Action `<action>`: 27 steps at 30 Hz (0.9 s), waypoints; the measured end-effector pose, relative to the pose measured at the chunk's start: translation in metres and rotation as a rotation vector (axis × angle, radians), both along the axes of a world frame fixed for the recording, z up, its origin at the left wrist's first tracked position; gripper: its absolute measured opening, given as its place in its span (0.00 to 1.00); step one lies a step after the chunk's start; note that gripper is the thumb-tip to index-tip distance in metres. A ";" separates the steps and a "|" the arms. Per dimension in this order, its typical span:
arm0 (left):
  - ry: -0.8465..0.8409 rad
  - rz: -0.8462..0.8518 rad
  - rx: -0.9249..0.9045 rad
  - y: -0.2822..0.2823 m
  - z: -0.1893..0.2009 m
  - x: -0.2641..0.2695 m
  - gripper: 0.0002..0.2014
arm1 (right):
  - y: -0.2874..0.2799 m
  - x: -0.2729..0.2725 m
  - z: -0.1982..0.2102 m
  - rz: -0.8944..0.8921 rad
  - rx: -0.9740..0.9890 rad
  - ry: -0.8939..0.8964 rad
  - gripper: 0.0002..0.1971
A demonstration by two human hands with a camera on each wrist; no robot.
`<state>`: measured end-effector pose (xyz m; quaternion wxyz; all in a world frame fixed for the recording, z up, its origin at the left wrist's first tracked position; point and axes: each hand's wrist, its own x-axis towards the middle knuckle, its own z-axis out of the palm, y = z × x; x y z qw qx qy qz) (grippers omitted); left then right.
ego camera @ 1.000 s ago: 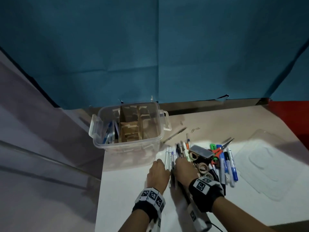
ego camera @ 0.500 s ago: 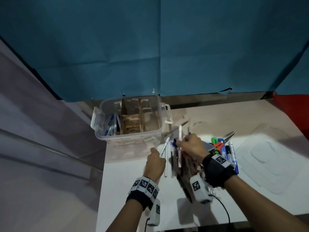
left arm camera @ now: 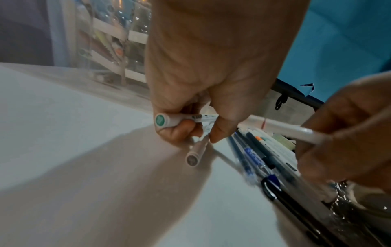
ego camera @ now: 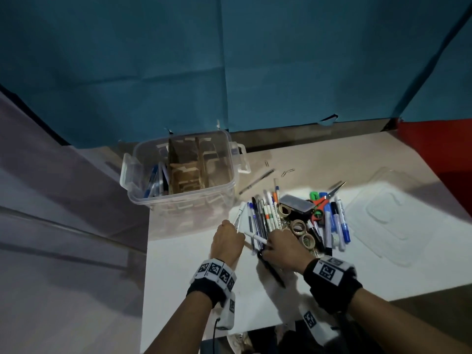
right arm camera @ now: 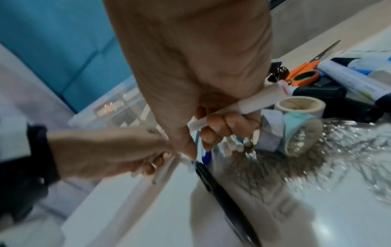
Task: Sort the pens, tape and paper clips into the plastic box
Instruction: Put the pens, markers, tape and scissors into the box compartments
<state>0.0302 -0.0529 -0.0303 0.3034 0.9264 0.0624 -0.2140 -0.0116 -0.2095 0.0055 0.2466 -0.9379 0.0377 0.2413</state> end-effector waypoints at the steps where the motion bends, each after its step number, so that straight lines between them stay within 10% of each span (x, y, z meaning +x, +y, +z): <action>1: 0.003 0.004 -0.007 0.003 0.000 -0.002 0.09 | 0.003 -0.006 -0.005 0.021 -0.031 -0.026 0.09; 10: 0.099 0.034 -0.073 0.021 0.010 -0.014 0.09 | 0.024 -0.018 -0.011 0.025 -0.086 -0.109 0.07; 27: -0.006 -0.068 -0.626 0.074 0.177 0.013 0.06 | 0.020 0.117 0.156 -0.422 0.792 -0.136 0.12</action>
